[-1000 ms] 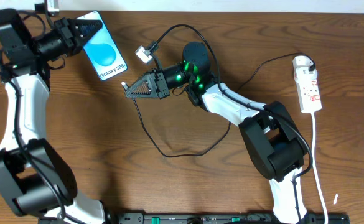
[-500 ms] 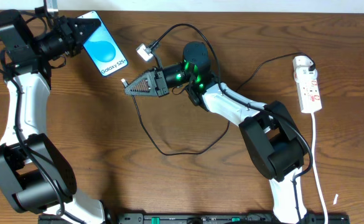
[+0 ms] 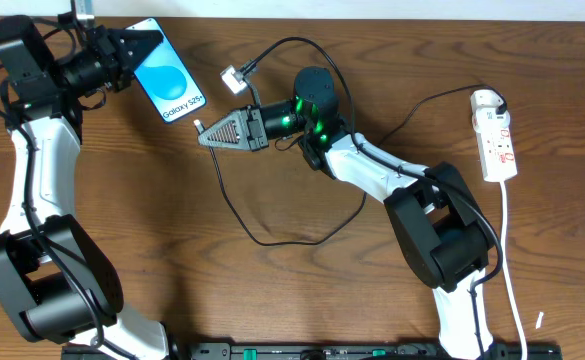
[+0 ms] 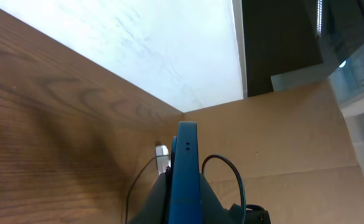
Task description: Plug charger to phone and switch on socket
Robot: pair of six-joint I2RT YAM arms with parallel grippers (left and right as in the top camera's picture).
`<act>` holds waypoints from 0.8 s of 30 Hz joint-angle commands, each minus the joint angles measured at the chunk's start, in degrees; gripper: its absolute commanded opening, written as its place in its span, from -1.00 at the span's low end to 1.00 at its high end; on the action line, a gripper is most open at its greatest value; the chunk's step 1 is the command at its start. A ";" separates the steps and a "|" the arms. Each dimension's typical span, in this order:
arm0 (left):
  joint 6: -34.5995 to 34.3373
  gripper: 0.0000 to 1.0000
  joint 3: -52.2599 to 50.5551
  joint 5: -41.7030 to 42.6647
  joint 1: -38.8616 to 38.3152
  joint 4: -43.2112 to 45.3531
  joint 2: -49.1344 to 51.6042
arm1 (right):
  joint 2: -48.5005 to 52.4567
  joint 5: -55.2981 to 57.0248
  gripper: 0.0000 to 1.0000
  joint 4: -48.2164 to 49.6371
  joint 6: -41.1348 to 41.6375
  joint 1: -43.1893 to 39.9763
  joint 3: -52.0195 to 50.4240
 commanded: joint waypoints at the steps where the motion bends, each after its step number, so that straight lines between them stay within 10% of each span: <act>1: -0.74 -0.86 -0.07 3.39 -0.24 0.48 0.02 | 0.50 0.94 -0.98 0.20 1.03 -0.22 0.17; 24: -0.70 -0.85 -0.07 3.54 -2.56 2.01 0.02 | 0.50 1.16 -0.98 0.42 1.07 -0.59 0.17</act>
